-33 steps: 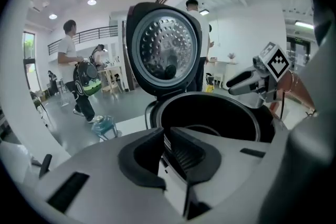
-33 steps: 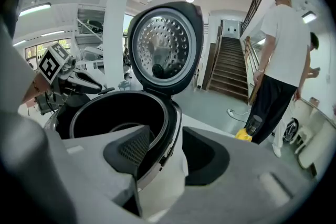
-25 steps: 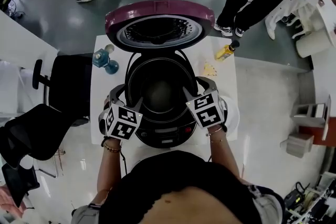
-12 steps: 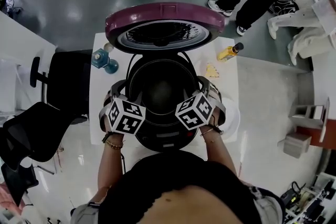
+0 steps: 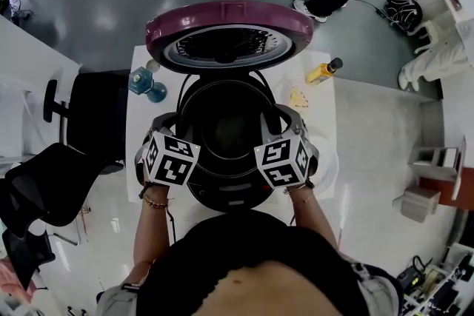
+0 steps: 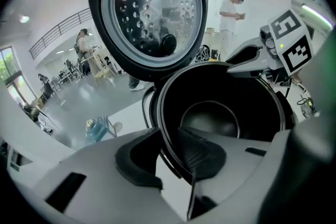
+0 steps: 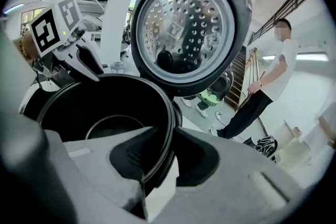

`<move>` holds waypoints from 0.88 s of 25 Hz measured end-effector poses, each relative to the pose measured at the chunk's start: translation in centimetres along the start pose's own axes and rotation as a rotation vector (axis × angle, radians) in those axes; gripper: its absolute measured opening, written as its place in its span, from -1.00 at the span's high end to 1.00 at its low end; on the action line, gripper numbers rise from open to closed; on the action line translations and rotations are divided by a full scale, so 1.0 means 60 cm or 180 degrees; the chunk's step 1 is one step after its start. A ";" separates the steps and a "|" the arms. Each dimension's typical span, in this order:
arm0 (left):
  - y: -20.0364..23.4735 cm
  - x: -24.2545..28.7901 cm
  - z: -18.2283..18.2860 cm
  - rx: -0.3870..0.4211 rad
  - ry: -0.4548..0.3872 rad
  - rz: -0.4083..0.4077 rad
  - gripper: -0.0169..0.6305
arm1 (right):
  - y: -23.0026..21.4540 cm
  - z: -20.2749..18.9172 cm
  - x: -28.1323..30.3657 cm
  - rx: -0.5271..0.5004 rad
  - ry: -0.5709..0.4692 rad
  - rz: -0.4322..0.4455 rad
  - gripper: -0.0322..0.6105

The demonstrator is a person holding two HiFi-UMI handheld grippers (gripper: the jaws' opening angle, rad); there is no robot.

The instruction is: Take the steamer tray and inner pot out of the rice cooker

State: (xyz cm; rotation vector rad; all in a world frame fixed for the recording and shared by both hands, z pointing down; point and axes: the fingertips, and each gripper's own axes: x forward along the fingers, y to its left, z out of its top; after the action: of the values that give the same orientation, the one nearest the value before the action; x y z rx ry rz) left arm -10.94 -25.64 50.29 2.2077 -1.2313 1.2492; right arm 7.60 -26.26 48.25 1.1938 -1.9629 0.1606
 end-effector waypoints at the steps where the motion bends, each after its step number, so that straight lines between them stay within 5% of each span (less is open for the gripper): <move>1: 0.001 -0.006 0.003 -0.0108 -0.0058 -0.0006 0.65 | -0.002 0.004 -0.003 0.0047 -0.0064 0.0000 0.61; 5: 0.005 -0.029 0.011 -0.0937 -0.0439 -0.0329 0.78 | -0.012 0.020 -0.023 0.0278 -0.0353 0.0041 0.66; 7: 0.006 -0.041 0.015 -0.1126 -0.0559 -0.0381 0.80 | -0.016 0.025 -0.033 0.0367 -0.0431 0.0045 0.68; 22: 0.000 -0.112 0.024 -0.1290 -0.0932 -0.0256 0.84 | -0.020 0.062 -0.096 0.0603 -0.0870 0.0037 0.74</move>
State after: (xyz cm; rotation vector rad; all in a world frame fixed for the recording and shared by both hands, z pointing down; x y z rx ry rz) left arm -11.84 -23.00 43.98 2.1523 -1.3438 0.5906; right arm 7.68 -24.77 41.44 1.3868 -2.2317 0.2020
